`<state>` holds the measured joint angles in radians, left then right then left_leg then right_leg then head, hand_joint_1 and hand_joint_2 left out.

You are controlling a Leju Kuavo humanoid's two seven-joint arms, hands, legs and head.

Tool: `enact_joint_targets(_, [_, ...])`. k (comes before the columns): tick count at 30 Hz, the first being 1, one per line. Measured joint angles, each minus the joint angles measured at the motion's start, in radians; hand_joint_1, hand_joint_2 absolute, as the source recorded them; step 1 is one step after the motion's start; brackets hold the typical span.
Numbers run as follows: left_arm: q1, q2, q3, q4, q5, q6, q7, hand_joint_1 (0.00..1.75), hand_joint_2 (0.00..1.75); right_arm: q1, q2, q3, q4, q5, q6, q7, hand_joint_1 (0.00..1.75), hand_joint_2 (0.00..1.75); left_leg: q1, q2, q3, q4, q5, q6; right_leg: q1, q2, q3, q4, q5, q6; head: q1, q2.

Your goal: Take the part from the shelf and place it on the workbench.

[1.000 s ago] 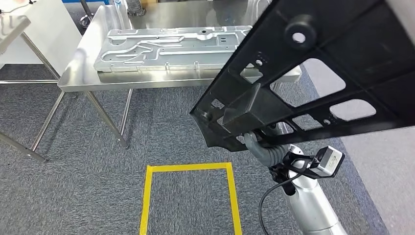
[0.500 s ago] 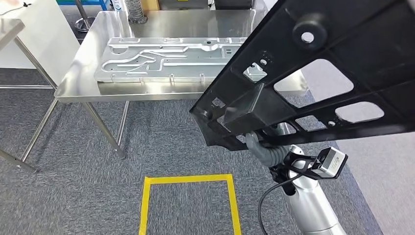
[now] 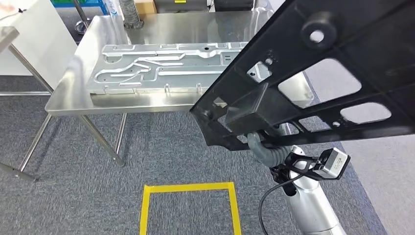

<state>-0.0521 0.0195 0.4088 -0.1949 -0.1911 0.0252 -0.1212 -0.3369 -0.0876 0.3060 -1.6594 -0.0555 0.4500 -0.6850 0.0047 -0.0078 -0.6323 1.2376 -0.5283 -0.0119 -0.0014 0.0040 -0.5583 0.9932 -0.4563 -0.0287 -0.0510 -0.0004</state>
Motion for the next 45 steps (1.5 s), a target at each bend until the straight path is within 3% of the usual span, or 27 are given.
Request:
enact_joint_targets(2, [0.004, 0.0, 0.002, 0.0, 0.002, 0.001, 0.001, 0.0, 1.75, 0.007, 0.002, 0.0, 0.0, 0.0, 0.002, 0.0, 1.75, 1.75, 0.005, 0.001, -0.071, 0.06, -0.06, -0.006, -0.002, 0.002, 0.023, -0.001, -0.021, 0.001, 0.0, 0.0])
enact_joint_targets(3, [0.007, 0.0, 0.002, 0.0, 0.003, 0.002, 0.002, 0.0, 1.75, 0.01, 0.002, 0.0, 0.0, -0.001, 0.003, -0.001, 1.75, 1.75, 0.007, 0.001, -0.087, 0.049, -0.074, -0.009, -0.003, 0.003, 0.037, 0.0, -0.033, 0.003, 0.0, 0.0])
enact_joint_targets(4, [0.009, 0.0, 0.004, 0.0, 0.004, 0.003, 0.003, 0.0, 1.75, 0.011, 0.002, 0.0, 0.0, -0.002, 0.005, -0.001, 1.75, 1.75, 0.009, 0.002, -0.089, 0.01, -0.063, -0.011, -0.004, 0.004, 0.053, 0.0, -0.045, 0.005, 0.0, 0.0])
enact_joint_targets(5, [0.01, 0.0, 0.005, 0.0, 0.006, 0.004, 0.004, 0.0, 1.75, 0.012, 0.002, 0.0, 0.0, -0.003, 0.006, -0.001, 1.75, 1.75, 0.01, 0.003, -0.081, -0.049, -0.025, -0.011, -0.005, 0.005, 0.069, -0.001, -0.059, 0.008, 0.0, 0.0])
enact_joint_targets(8, [0.013, 0.0, 0.01, 0.0, 0.01, 0.006, 0.009, 0.0, 1.75, 0.013, 0.003, 0.0, 0.0, -0.007, 0.013, -0.003, 1.75, 1.75, 0.007, 0.007, -0.055, -0.195, 0.141, -0.002, -0.003, 0.006, 0.108, -0.002, -0.098, 0.024, 0.0, 0.0])
enact_joint_targets(9, [0.013, -0.001, 0.012, 0.0, 0.011, 0.006, 0.01, 0.0, 1.75, 0.013, 0.004, 0.0, -0.001, -0.008, 0.015, -0.004, 1.75, 1.75, 0.006, 0.007, -0.049, -0.209, 0.162, 0.004, -0.002, 0.007, 0.117, -0.003, -0.105, 0.031, 0.0, 0.0])
enact_joint_targets(11, [0.01, -0.002, 0.016, 0.0, 0.011, 0.007, 0.009, 0.0, 1.75, 0.01, 0.005, 0.0, -0.004, -0.01, 0.017, -0.006, 1.75, 1.75, 0.006, 0.004, -0.029, -0.214, 0.153, 0.018, -0.002, 0.008, 0.119, 0.018, -0.097, 0.045, 0.0, 0.0])
enact_joint_targets(12, [0.009, -0.002, 0.019, 0.0, 0.011, 0.007, 0.008, 0.0, 1.75, 0.008, 0.005, 0.0, -0.005, -0.012, 0.017, -0.006, 1.75, 1.75, 0.007, 0.003, -0.017, -0.219, 0.147, 0.025, -0.003, 0.007, 0.103, 0.055, -0.082, 0.05, 0.0, 0.0])
enact_joint_targets(14, [0.008, -0.003, 0.023, 0.0, 0.011, 0.007, 0.006, 0.0, 1.75, 0.008, 0.005, 0.0, -0.006, -0.016, 0.017, -0.007, 1.75, 1.75, 0.009, 0.001, 0.008, -0.226, 0.131, 0.035, -0.005, 0.004, 0.029, 0.172, -0.074, 0.057, 0.0, 0.0])
enact_joint_targets(15, [0.008, -0.003, 0.025, 0.0, 0.011, 0.007, 0.005, 0.0, 1.75, 0.01, 0.005, 0.0, -0.006, -0.017, 0.017, -0.007, 1.75, 1.75, 0.008, 0.001, 0.02, -0.227, 0.121, 0.037, -0.005, 0.003, -0.019, 0.232, -0.094, 0.059, 0.0, 0.0])
enact_joint_targets(17, [0.009, -0.003, 0.027, 0.0, 0.011, 0.008, 0.004, 0.0, 1.75, 0.017, 0.005, 0.0, -0.006, -0.018, 0.017, -0.008, 1.75, 1.75, 0.007, -0.002, 0.046, -0.228, 0.097, 0.039, -0.005, 0.002, -0.102, 0.299, -0.17, 0.062, 0.0, 0.0])
enact_joint_targets(18, [0.011, -0.003, 0.027, 0.0, 0.011, 0.008, 0.004, 0.0, 1.75, 0.02, 0.005, 0.0, -0.005, -0.018, 0.017, -0.008, 1.75, 1.75, 0.007, -0.003, 0.062, -0.228, 0.084, 0.04, -0.005, 0.002, -0.126, 0.297, -0.198, 0.062, 0.0, 0.0])
enact_joint_targets(19, [0.012, -0.003, 0.028, 0.0, 0.011, 0.009, 0.004, 0.0, 1.75, 0.023, 0.005, -0.001, -0.005, -0.018, 0.016, -0.009, 1.75, 1.75, 0.005, -0.005, 0.079, -0.228, 0.07, 0.04, -0.004, 0.002, -0.137, 0.27, -0.202, 0.06, 0.0, 0.0])
enact_joint_targets(20, [0.012, -0.003, 0.029, 0.0, 0.011, 0.01, 0.004, 0.0, 1.75, 0.025, 0.005, -0.001, -0.005, -0.018, 0.015, -0.009, 1.75, 1.75, 0.004, -0.006, 0.097, -0.229, 0.056, 0.039, -0.003, 0.002, -0.137, 0.221, -0.173, 0.055, 0.0, 0.0])
enact_joint_targets(23, [0.013, -0.008, 0.033, 0.0, 0.011, 0.012, 0.004, 0.0, 1.75, 0.033, 0.007, -0.009, -0.008, -0.025, 0.02, -0.01, 1.75, 1.75, -0.004, -0.006, 0.141, -0.23, 0.014, 0.031, 0.01, 0.0, -0.126, 0.056, 0.033, 0.027, 0.0, 0.0])
enact_joint_targets(24, [0.013, -0.01, 0.034, 0.001, 0.011, 0.013, 0.004, 0.0, 1.75, 0.036, 0.01, -0.014, -0.011, -0.033, 0.026, -0.01, 1.75, 1.75, -0.006, -0.005, 0.153, -0.23, 0.005, 0.026, 0.013, 0.002, -0.122, 0.031, 0.075, 0.019, 0.0, 0.0])
enact_joint_targets(27, [0.01, -0.009, 0.038, 0.0, 0.007, 0.014, 0.004, 0.0, 1.75, 0.039, 0.024, -0.027, -0.027, -0.053, 0.042, -0.011, 1.75, 1.75, -0.008, -0.001, 0.154, -0.19, 0.014, 0.009, 0.008, 0.015, -0.093, 0.016, 0.072, 0.005, 0.0, 0.0])
enact_joint_targets(29, [0.006, -0.008, 0.044, 0.0, 0.004, 0.016, 0.003, 0.0, 1.75, 0.039, 0.031, -0.036, -0.035, -0.056, 0.048, -0.011, 1.75, 1.75, -0.005, 0.001, 0.098, -0.088, 0.021, -0.001, 0.003, 0.02, -0.065, 0.007, 0.059, -0.005, 0.0, 0.0])
enact_joint_targets(30, [0.006, -0.008, 0.047, 0.0, 0.003, 0.017, 0.003, 0.0, 1.75, 0.039, 0.033, -0.04, -0.037, -0.055, 0.049, -0.011, 1.75, 1.75, -0.003, 0.001, 0.058, -0.025, 0.004, -0.005, 0.002, 0.022, -0.053, 0.004, 0.05, -0.008, 0.0, 0.0])
enact_joint_targets(32, [0.006, -0.007, 0.051, 0.0, 0.001, 0.021, 0.003, 0.0, 1.75, 0.041, 0.037, -0.044, -0.037, -0.049, 0.046, -0.011, 1.75, 1.75, 0.001, 0.001, -0.018, 0.059, -0.069, -0.013, 0.0, 0.027, -0.03, 0.004, 0.031, -0.009, 0.0, 0.0])
enact_joint_targets(33, [0.007, -0.007, 0.052, 0.0, 0.0, 0.023, 0.002, 0.0, 1.75, 0.041, 0.038, -0.047, -0.037, -0.043, 0.039, -0.011, 1.75, 1.75, 0.002, 0.001, -0.041, 0.067, -0.102, -0.014, 0.0, 0.03, -0.018, 0.004, 0.021, -0.008, 0.0, 0.0])
enact_joint_targets(34, [0.008, -0.007, 0.053, 0.0, -0.002, 0.024, -0.001, 0.0, 1.75, 0.041, 0.039, -0.05, -0.038, -0.036, 0.026, -0.011, 1.75, 1.75, 0.004, 0.001, -0.051, 0.046, -0.11, -0.014, -0.001, 0.033, -0.004, 0.004, 0.01, -0.007, 0.0, 0.0])
enact_joint_targets(35, [0.009, -0.007, 0.055, 0.0, -0.004, 0.025, -0.004, 0.0, 1.75, 0.041, 0.041, -0.054, -0.038, -0.027, 0.01, -0.011, 1.75, 1.75, 0.005, 0.001, -0.049, 0.0, -0.085, -0.013, -0.001, 0.035, 0.011, 0.004, -0.001, -0.005, 0.0, 0.0])
enact_joint_targets(38, [0.013, -0.007, 0.067, 0.0, -0.005, 0.03, -0.013, 0.0, 1.75, 0.03, 0.045, -0.08, -0.026, 0.013, -0.066, -0.011, 1.75, 1.75, 0.004, 0.0, -0.028, -0.182, 0.098, -0.004, 0.002, 0.039, 0.038, 0.012, -0.034, 0.007, 0.0, 0.0])
enact_joint_targets(39, [0.014, -0.007, 0.071, 0.0, -0.005, 0.032, -0.013, 0.0, 1.75, 0.021, 0.045, -0.093, -0.015, 0.027, -0.089, -0.01, 1.75, 1.75, 0.003, -0.001, -0.026, -0.21, 0.136, 0.0, 0.003, 0.041, 0.039, 0.015, -0.044, 0.013, 0.0, 0.0])
enact_joint_targets(43, [0.011, -0.009, 0.08, 0.0, -0.006, 0.037, -0.015, 0.0, 1.75, -0.008, 0.045, -0.144, 0.016, 0.048, -0.121, -0.01, 1.75, 1.75, 0.004, 0.001, -0.023, -0.22, 0.149, 0.021, 0.003, 0.031, 0.036, 0.034, -0.076, 0.037, 0.0, 0.0])
enact_joint_targets(45, [0.01, -0.009, 0.083, 0.0, -0.007, 0.039, -0.015, 0.0, 1.75, -0.02, 0.045, -0.154, 0.024, 0.071, -0.143, -0.007, 1.75, 1.75, 0.006, 0.002, -0.018, -0.224, 0.144, 0.031, -0.001, 0.013, -0.011, 0.123, -0.119, 0.049, 0.0, 0.0])
